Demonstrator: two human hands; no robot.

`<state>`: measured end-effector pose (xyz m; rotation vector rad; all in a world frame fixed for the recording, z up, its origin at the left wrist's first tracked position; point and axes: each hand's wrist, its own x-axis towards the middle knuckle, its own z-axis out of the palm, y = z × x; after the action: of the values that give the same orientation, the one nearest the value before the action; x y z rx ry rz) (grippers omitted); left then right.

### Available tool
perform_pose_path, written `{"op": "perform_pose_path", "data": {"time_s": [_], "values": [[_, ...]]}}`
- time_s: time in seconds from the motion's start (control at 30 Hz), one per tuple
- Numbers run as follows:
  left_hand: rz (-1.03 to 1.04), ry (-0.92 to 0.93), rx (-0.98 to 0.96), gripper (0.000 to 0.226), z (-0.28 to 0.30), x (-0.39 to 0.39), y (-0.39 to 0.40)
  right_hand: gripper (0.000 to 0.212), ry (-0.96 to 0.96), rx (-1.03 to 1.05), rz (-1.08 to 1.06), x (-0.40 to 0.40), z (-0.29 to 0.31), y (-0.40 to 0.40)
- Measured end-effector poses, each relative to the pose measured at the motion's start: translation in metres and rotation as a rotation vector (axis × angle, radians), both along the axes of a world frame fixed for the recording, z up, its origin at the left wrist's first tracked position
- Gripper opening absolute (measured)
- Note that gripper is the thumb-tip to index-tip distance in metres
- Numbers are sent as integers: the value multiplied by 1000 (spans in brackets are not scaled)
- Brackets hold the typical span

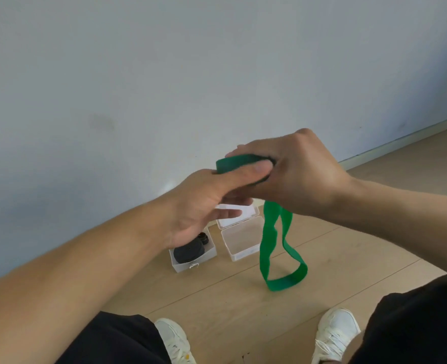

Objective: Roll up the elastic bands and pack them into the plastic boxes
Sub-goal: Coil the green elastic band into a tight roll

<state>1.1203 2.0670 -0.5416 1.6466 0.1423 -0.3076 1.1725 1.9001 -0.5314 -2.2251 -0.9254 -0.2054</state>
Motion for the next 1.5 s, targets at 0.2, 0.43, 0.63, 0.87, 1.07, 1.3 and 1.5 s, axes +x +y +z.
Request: {"op": "perform_pose_path", "data": {"time_s": [0.2,0.43,0.63,0.87,1.07,1.3,1.5], "values": [[39,-69,33,43,3,-2,-6,46,48,140,34,-5,3,3],[-36,33,-238,57,5,-4,2,53,317,238,240,5,6,-3],[-22,100,-298,69,2,-3,4,30,405,222,297,9,3,-2],[99,43,-9,59,7,1,1,46,274,-9,57,20,12,-9],[39,121,-122,55,0,-1,2,53,358,63,78,16,-2,-10],[-52,115,-347,66,-1,2,-1,46,362,287,121,12,-6,0],[23,140,-82,64,5,3,16,36,186,-71,-79,10,5,-2]]}}
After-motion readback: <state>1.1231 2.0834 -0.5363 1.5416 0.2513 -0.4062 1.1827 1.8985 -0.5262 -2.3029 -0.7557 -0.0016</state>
